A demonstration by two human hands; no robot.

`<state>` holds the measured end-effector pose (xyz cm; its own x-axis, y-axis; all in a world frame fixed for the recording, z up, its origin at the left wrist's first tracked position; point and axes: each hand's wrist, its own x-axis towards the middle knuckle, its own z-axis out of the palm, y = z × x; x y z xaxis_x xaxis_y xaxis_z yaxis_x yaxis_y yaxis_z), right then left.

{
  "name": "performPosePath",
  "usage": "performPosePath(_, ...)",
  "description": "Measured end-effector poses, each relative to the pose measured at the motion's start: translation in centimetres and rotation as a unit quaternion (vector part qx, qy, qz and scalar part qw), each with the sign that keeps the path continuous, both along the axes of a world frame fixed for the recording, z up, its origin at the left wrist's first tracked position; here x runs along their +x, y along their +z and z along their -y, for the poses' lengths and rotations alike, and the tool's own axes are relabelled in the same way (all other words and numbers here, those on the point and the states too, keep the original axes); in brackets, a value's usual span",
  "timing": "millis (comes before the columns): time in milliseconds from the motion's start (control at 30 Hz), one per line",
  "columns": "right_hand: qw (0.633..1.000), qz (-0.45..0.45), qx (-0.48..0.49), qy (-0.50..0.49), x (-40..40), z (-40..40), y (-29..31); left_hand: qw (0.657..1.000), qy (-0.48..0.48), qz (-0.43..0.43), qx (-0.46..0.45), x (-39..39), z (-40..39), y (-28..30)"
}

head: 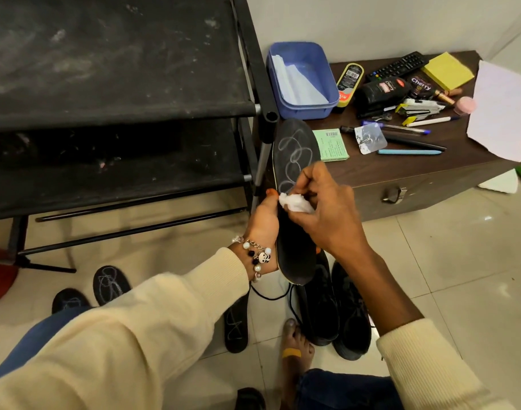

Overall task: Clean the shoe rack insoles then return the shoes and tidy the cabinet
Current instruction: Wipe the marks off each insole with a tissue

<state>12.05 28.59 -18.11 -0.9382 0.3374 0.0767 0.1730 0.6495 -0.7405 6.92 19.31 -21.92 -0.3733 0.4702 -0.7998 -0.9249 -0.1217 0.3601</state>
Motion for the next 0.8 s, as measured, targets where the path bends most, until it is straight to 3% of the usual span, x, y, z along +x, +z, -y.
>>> performPosePath(167, 0.994, 0.065, -0.061, 0.066, 0.2, -0.6, 0.0, 0.999, 0.021, -0.016, -0.02, -0.7, -0.1, 0.0)
performPosePath(400, 0.994, -0.002, 0.007, -0.105, 0.0, -1.3, -1.0, 0.999, -0.008, -0.035, -0.034, -0.2, -0.4, -0.9)
performPosePath(633, 0.999, 0.027, -0.03, -0.015, -0.3, -0.7, -1.2, 0.999, -0.004, -0.035, -0.037, -0.4, -0.1, -1.1)
performPosePath(800, 0.993, -0.01, 0.001, -0.118, -0.1, -1.4, -1.5, 0.997, -0.031, -0.055, -0.054, 0.0, -0.5, -1.1)
